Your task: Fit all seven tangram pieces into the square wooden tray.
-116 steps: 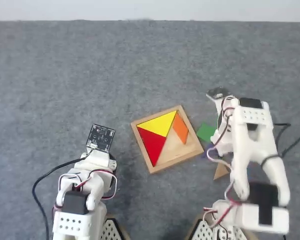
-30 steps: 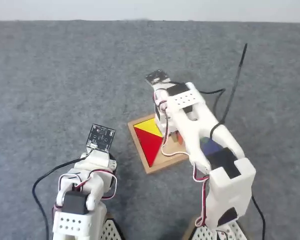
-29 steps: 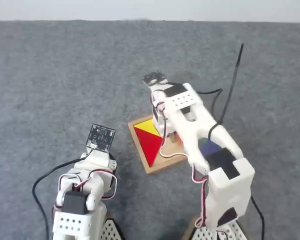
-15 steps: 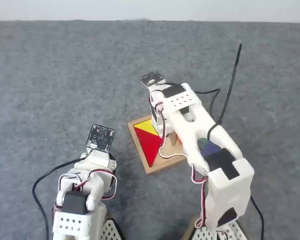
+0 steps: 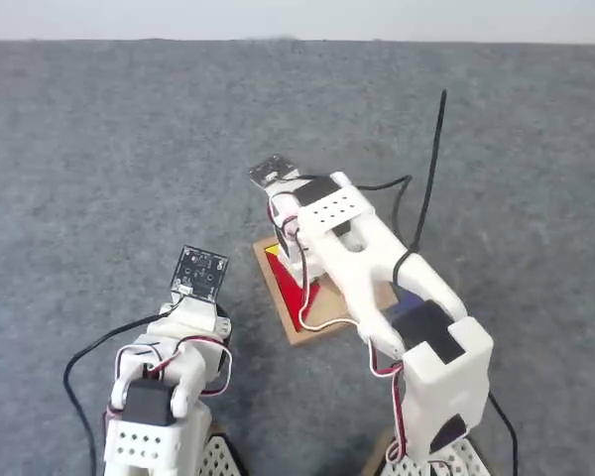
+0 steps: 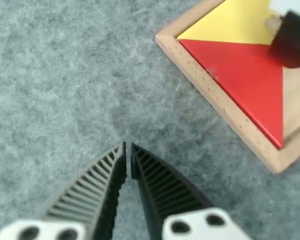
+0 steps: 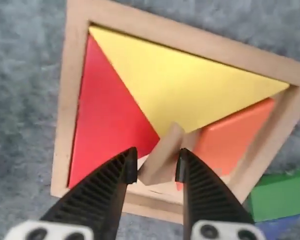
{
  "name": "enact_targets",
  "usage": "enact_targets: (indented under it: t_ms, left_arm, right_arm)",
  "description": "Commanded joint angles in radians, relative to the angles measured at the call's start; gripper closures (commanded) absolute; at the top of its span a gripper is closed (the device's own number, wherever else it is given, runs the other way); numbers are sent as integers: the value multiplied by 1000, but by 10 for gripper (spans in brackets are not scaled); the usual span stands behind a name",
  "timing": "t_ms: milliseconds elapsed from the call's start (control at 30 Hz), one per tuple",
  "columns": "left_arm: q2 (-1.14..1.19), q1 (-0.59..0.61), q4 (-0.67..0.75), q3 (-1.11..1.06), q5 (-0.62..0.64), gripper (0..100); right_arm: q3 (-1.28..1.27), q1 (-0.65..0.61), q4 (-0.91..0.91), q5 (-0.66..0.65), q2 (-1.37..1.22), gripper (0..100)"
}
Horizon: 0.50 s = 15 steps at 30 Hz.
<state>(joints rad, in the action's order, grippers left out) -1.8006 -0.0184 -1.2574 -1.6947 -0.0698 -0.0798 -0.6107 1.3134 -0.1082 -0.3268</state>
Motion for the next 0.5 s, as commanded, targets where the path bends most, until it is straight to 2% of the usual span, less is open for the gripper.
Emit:
enact_targets:
  t_ms: [0, 300, 467]
  left_arm:
    - [-15, 2, -3, 10, -2, 981]
    - [-15, 2, -3, 10, -2, 981]
    - [-15, 2, -3, 10, -2, 981]
  right_arm:
    - [51, -1, 13, 9, 73, 864]
    - [54, -62, 27, 3, 96, 864]
    - [-9, -44, -5, 3, 211, 865]
